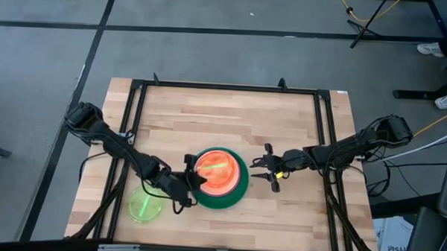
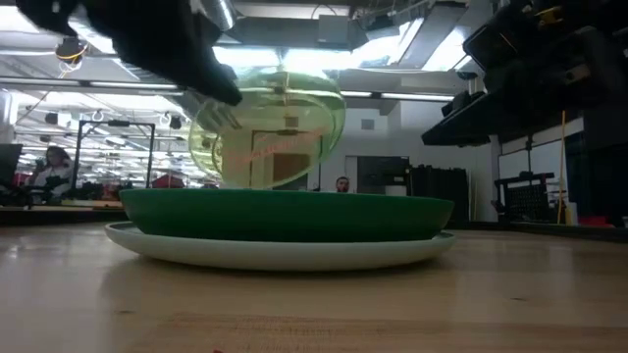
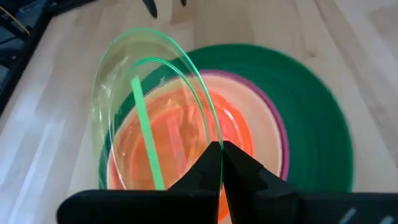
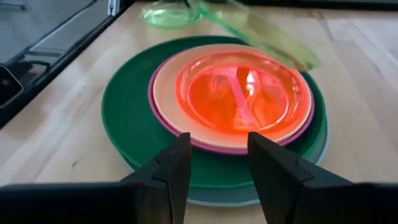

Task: Stack plastic plates
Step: Stack the top transparent green plate on the stacked plates

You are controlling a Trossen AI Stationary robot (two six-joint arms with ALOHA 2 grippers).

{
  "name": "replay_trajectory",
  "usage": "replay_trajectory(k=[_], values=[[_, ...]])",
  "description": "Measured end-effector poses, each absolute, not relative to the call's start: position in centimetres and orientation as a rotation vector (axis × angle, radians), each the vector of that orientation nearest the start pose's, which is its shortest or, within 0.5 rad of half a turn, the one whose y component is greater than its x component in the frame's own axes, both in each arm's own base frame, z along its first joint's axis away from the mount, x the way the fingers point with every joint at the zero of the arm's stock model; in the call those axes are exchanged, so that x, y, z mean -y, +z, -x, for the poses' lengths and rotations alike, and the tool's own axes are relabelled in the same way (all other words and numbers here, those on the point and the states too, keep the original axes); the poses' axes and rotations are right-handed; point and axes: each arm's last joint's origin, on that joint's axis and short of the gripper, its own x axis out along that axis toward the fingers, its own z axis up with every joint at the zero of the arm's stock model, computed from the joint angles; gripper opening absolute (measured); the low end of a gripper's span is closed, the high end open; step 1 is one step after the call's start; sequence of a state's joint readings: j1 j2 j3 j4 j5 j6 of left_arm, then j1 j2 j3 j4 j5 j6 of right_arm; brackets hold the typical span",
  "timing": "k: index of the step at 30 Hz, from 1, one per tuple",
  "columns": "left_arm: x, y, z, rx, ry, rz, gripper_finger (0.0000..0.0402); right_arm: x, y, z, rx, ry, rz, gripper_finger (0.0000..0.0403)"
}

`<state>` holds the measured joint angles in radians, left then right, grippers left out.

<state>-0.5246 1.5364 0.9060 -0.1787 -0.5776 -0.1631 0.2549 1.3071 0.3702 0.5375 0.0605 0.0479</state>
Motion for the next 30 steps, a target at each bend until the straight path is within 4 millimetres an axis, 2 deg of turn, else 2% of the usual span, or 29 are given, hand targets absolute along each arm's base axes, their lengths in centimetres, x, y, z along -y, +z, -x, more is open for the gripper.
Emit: replay_trajectory(k=[13, 26, 30], values=[[13.0, 17.7, -26.6, -0.655, 0.103, -0.244, 0.0005, -5.8, 16.0, -22.7, -0.386, 0.2, 0.005, 0.0151], [12.5, 17.5, -26.7, -0.653, 0.104, -0.255, 0.0006, -5.7, 16.0, -22.7, -0.384, 0.182, 0.012, 0.0151], [12.4, 17.4, -26.7, -0.663, 0.115, -0.244, 0.0031, -5.7, 16.1, -22.7, -0.381, 0.182, 0.013, 0.0151]])
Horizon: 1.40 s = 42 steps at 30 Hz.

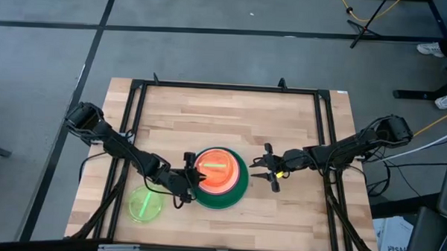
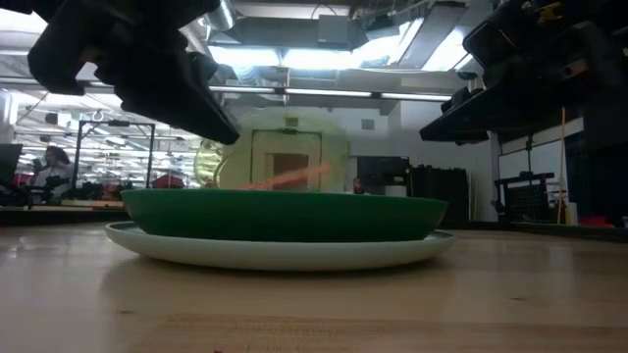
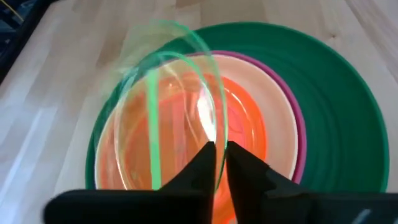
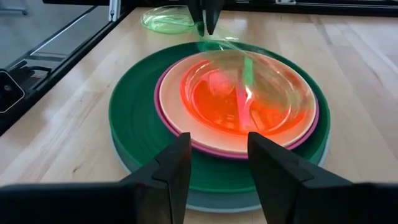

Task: Stack plastic plates
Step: Stack the top transparent green plate on the stacked plates, then stack the transparent green plate on the stacked plates

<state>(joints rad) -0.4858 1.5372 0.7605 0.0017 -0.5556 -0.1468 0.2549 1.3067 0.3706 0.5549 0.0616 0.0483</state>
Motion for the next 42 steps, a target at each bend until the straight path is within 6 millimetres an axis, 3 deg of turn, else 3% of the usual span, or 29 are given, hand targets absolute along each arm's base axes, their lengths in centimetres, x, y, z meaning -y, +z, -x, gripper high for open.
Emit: replay_trajectory(k=[6, 10, 21, 42], values=[[12.5, 17.4, -26.7, -0.694, 0.068, -0.234, 0.0089, -5.7, 16.1, -22.7, -0.378, 0.181, 0.013, 0.0151], [13.1, 18.2, -26.8, -0.749, 0.028, -0.197, 0.0107, -5.7, 16.1, -22.7, -0.378, 0.18, 0.013, 0.0151], [15.7, 20.1, -25.4, -0.909, -0.006, -0.068, 0.0109, -5.7, 16.1, -22.7, -0.382, 0.179, 0.009, 0.0151], [19.3, 19.4, -21.4, -1.228, -0.01, 0.41, 0.0109, -5.7, 16.0, -22.7, -0.386, 0.178, 0.007, 0.0151]])
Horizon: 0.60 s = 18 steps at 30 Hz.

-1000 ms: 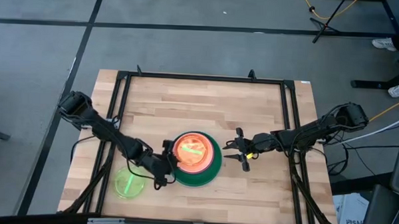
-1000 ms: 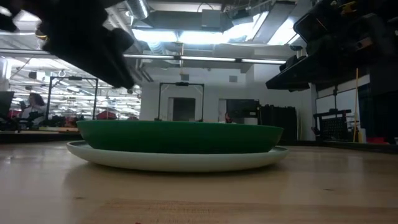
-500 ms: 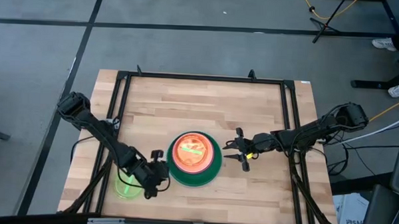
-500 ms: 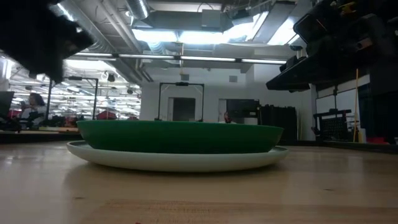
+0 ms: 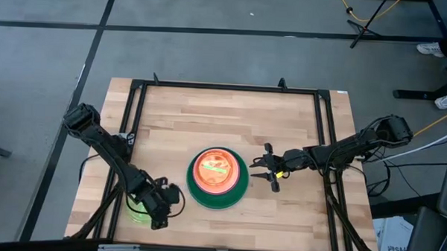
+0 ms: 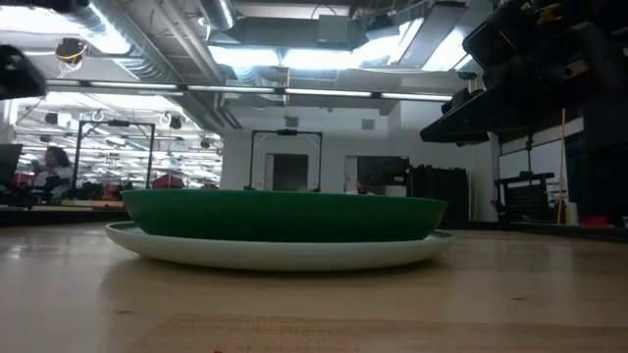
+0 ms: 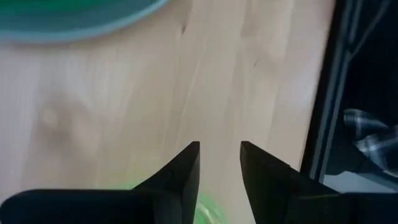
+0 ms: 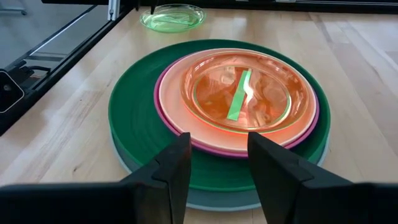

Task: Stack plastic plates
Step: Stack the transparent green plate on the stacked plates

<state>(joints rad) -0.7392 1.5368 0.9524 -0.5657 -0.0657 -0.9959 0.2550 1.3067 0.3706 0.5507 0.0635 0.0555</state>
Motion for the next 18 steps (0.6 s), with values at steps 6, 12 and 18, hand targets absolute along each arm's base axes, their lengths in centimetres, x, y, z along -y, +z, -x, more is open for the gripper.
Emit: replay_trajectory(k=[6, 12, 18], values=[[18.8, 19.0, -20.3, -1.307, 0.137, 0.43, 0.0109, -5.7, 16.0, -22.7, -0.385, 0.18, 0.017, 0.0151], [17.3, 18.6, -18.8, -1.427, 0.303, 0.31, 0.0109, -5.7, 16.0, -22.7, -0.383, 0.155, 0.022, 0.0151], [16.0, 18.8, -18.9, -1.507, 0.24, 0.198, 0.0109, -5.7, 16.0, -22.7, -0.383, 0.155, 0.023, 0.0151]])
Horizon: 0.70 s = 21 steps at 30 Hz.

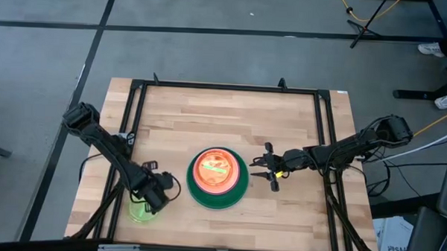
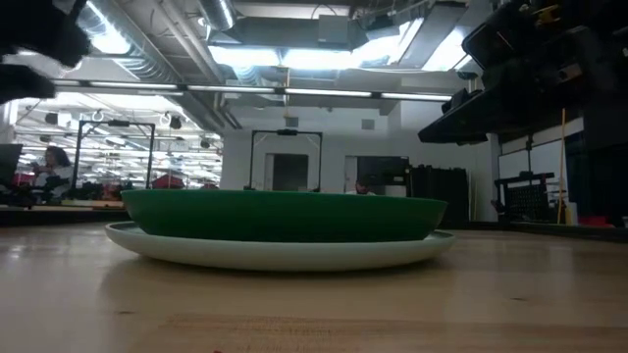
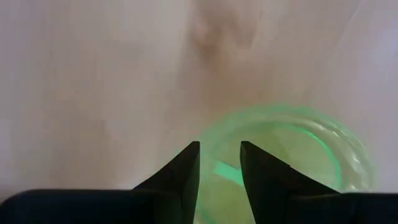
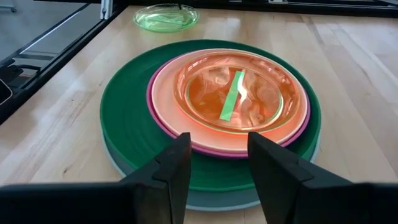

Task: Stack plastic plates
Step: Stack the transparent green plate on the stacked plates

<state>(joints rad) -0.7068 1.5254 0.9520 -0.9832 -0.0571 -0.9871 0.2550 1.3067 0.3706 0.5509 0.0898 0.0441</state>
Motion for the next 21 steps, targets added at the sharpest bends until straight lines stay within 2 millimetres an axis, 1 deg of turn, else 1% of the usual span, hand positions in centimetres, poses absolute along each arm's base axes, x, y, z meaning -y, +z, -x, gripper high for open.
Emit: replay_trajectory(k=[2, 4, 7, 12, 15, 18, 21], values=[[15.5, 19.0, -19.1, -1.465, 0.242, 0.12, 0.0109, -5.7, 16.0, -22.7, -0.386, 0.155, 0.023, 0.0151], [15.1, 19.2, -18.7, -1.467, 0.266, 0.049, 0.0109, -5.7, 16.0, -22.7, -0.386, 0.156, 0.023, 0.0151], [14.1, 19.5, -18.1, -1.508, 0.307, 0.029, 0.0109, -5.6, 15.9, -22.7, -0.394, 0.156, 0.023, 0.0151], [12.9, 19.7, -16.4, -1.436, 0.242, 0.172, 0.0109, -5.6, 15.7, -22.6, -0.419, 0.155, 0.027, 0.0151], [11.7, 19.6, -15.1, -1.393, 0.244, 0.261, 0.0109, -5.6, 15.8, -22.6, -0.414, 0.156, 0.026, 0.0151], [10.6, 18.9, -13.8, -1.404, 0.257, 0.335, 0.0109, -5.6, 15.8, -22.6, -0.414, 0.156, 0.026, 0.0151], [10.1, 17.8, -13.1, -1.43, 0.222, 0.4, 0.0109, -5.6, 15.8, -22.6, -0.413, 0.156, 0.025, 0.0151]])
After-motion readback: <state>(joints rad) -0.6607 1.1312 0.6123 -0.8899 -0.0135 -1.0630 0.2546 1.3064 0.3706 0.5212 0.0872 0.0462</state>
